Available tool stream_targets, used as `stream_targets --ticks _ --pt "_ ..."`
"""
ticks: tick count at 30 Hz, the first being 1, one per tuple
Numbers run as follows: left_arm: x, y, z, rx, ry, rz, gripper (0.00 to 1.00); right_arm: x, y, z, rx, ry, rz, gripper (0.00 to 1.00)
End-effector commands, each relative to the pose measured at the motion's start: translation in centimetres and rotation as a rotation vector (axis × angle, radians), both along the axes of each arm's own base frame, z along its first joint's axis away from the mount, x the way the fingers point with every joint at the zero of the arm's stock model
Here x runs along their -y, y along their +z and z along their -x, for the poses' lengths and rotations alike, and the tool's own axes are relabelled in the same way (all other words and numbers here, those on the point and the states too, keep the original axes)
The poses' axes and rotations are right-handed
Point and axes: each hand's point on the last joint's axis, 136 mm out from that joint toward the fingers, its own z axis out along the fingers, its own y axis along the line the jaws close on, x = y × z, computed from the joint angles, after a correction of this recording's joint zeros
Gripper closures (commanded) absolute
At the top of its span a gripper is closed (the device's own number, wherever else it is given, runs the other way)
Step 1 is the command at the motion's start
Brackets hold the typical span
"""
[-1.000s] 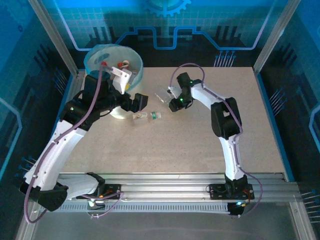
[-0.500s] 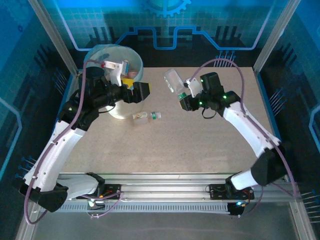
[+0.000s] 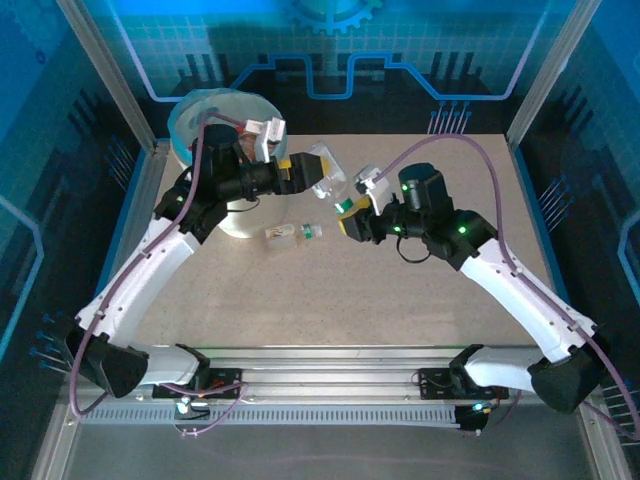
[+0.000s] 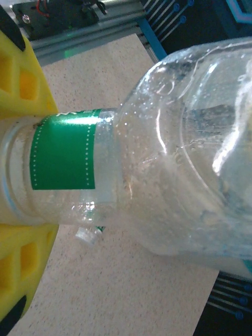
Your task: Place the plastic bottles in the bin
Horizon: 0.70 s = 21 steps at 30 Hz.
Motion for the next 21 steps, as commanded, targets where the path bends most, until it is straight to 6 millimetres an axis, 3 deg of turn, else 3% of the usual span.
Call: stream_targets --ticks 1,14,21 --pt "0.5 0.1 0.4 -0.006 -0.034 0.02 0.06 -1.2 2.3 0.6 0.035 0.042 -0.04 0.64" --pt "-0.1 0.2 0.9 0.005 -0.02 -0.032 0.37 -1.8 2.7 0.8 0.014 0.035 -0.036 0.5" --pt "-2.2 2.1 0.2 0.06 0.079 -0.049 0.54 -2.0 3.8 0.5 0.037 0.014 -0.028 0.39"
